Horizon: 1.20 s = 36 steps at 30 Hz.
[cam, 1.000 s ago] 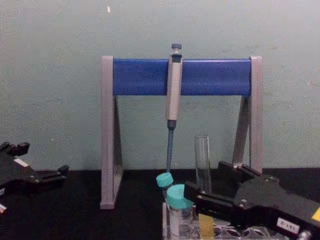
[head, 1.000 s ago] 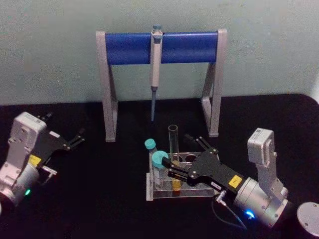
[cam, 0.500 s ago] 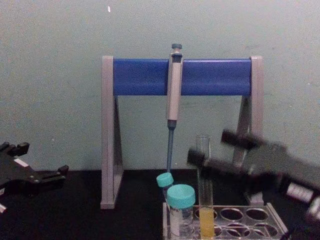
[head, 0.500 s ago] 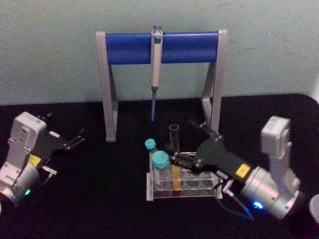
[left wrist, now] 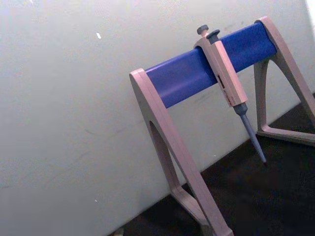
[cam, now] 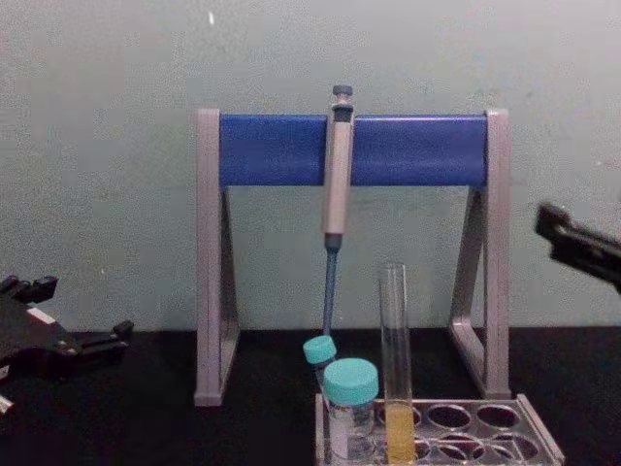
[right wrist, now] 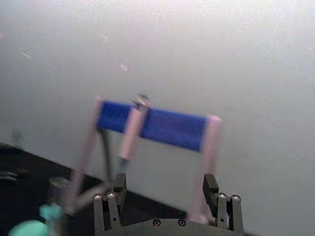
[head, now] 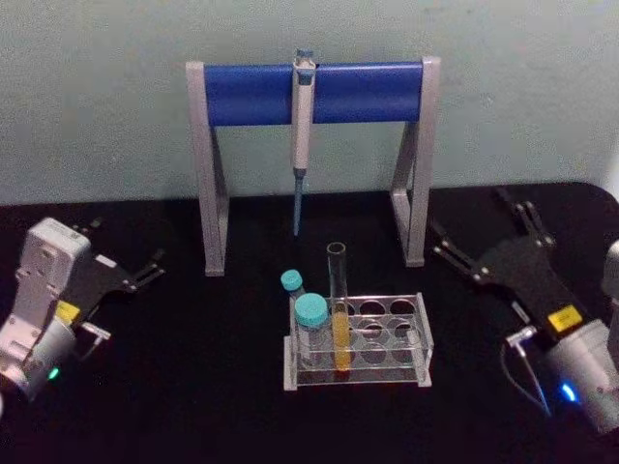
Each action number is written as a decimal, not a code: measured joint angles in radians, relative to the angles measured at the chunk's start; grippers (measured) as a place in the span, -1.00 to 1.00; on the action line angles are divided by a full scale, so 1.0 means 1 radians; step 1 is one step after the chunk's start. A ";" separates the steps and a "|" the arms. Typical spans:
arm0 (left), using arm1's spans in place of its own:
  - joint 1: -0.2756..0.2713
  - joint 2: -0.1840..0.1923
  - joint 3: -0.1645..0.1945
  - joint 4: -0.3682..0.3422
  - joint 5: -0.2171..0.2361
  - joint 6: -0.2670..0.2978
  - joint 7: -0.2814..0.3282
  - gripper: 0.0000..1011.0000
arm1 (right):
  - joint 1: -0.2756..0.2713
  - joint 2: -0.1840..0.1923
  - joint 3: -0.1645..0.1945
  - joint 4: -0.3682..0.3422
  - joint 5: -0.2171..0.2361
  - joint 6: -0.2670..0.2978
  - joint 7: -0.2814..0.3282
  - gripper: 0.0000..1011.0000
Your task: Pick up the test tube from the test tube rack, shake it, then place it back into the test tube rack.
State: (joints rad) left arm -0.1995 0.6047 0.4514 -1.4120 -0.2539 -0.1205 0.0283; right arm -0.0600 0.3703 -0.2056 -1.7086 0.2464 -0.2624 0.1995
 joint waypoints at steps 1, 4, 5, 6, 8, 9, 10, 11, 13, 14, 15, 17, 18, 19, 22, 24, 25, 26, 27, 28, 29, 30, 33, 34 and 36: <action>0.000 0.000 0.000 0.000 0.000 0.000 0.000 0.98 | -0.014 -0.014 0.007 0.010 -0.033 0.006 -0.037 0.98; 0.000 0.000 0.000 0.000 0.000 0.000 0.000 0.98 | -0.027 -0.037 0.014 0.038 -0.080 0.015 -0.091 0.98; 0.000 0.000 0.000 0.000 0.000 0.000 0.000 0.98 | -0.030 -0.045 0.016 0.048 -0.088 0.018 -0.102 0.98; 0.000 0.000 0.000 0.000 0.000 0.000 0.000 0.98 | -0.035 -0.059 0.021 0.069 -0.100 0.025 -0.124 0.98; 0.000 0.000 0.000 0.000 0.000 0.000 0.000 0.98 | -0.038 -0.072 0.027 0.090 -0.109 0.031 -0.140 0.98; 0.000 0.000 0.000 0.000 0.000 0.000 0.000 0.98 | -0.040 -0.082 0.031 0.110 -0.114 0.036 -0.150 0.98; 0.000 0.000 0.000 0.000 0.000 0.000 0.000 0.98 | -0.041 -0.085 0.033 0.119 -0.116 0.038 -0.152 0.98; 0.000 0.000 0.000 0.000 0.000 0.000 0.000 0.98 | -0.042 -0.089 0.034 0.128 -0.118 0.040 -0.153 0.98; 0.000 0.000 0.000 0.000 0.000 0.000 0.000 0.98 | -0.042 -0.096 0.035 0.158 -0.125 0.045 -0.153 0.98; 0.000 0.000 0.000 0.000 0.000 0.000 0.000 0.98 | -0.041 -0.098 0.035 0.166 -0.127 0.047 -0.152 0.98; 0.000 0.000 0.000 0.000 0.000 0.000 0.000 0.98 | -0.040 -0.101 0.035 0.182 -0.131 0.050 -0.149 0.98; 0.000 0.000 0.000 0.000 0.000 0.000 0.000 0.98 | -0.039 -0.106 0.034 0.196 -0.137 0.054 -0.143 0.98; 0.000 0.000 0.000 0.000 0.000 0.000 0.000 0.98 | -0.037 -0.108 0.033 0.206 -0.141 0.057 -0.138 0.98; 0.000 0.000 0.000 0.000 0.000 0.000 0.000 0.98 | -0.036 -0.110 0.033 0.211 -0.143 0.058 -0.135 0.98; 0.000 0.000 0.000 0.000 0.000 0.000 0.000 0.98 | -0.031 -0.116 0.032 0.227 -0.152 0.061 -0.125 0.98; 0.000 0.000 0.000 0.000 0.000 0.000 0.000 0.98 | -0.028 -0.119 0.033 0.232 -0.156 0.062 -0.120 0.98; 0.000 0.000 0.000 0.000 0.000 0.000 0.000 0.98 | -0.027 -0.121 0.034 0.234 -0.158 0.062 -0.118 0.98; 0.000 0.000 0.000 0.000 0.000 0.000 0.000 0.98 | -0.025 -0.124 0.035 0.239 -0.162 0.063 -0.115 0.98; 0.000 0.000 0.000 0.000 0.000 0.000 0.000 0.98 | -0.023 -0.126 0.036 0.240 -0.164 0.064 -0.114 0.98; 0.000 0.000 0.000 0.000 0.000 0.000 0.000 0.98 | -0.022 -0.127 0.037 0.243 -0.168 0.065 -0.113 0.98; 0.000 0.000 0.000 0.000 0.000 0.000 0.000 0.98 | -0.020 -0.129 0.038 0.245 -0.171 0.066 -0.112 0.98; 0.000 0.000 0.000 0.000 0.000 0.000 0.000 0.98 | -0.020 -0.129 0.038 0.245 -0.171 0.066 -0.112 0.98; 0.000 0.000 0.000 0.000 0.000 0.000 0.000 0.98 | -0.020 -0.129 0.038 0.245 -0.171 0.066 -0.112 0.98; 0.000 0.000 0.000 0.000 0.000 0.000 0.000 0.98 | -0.020 -0.129 0.037 0.245 -0.171 0.066 -0.112 0.98; 0.000 0.000 0.000 0.000 0.000 0.000 0.000 0.98 | -0.021 -0.128 0.037 0.245 -0.171 0.065 -0.111 0.98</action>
State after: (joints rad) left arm -0.1995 0.6047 0.4514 -1.4119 -0.2539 -0.1205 0.0283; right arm -0.0805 0.2423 -0.1685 -1.4639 0.0759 -0.1970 0.0880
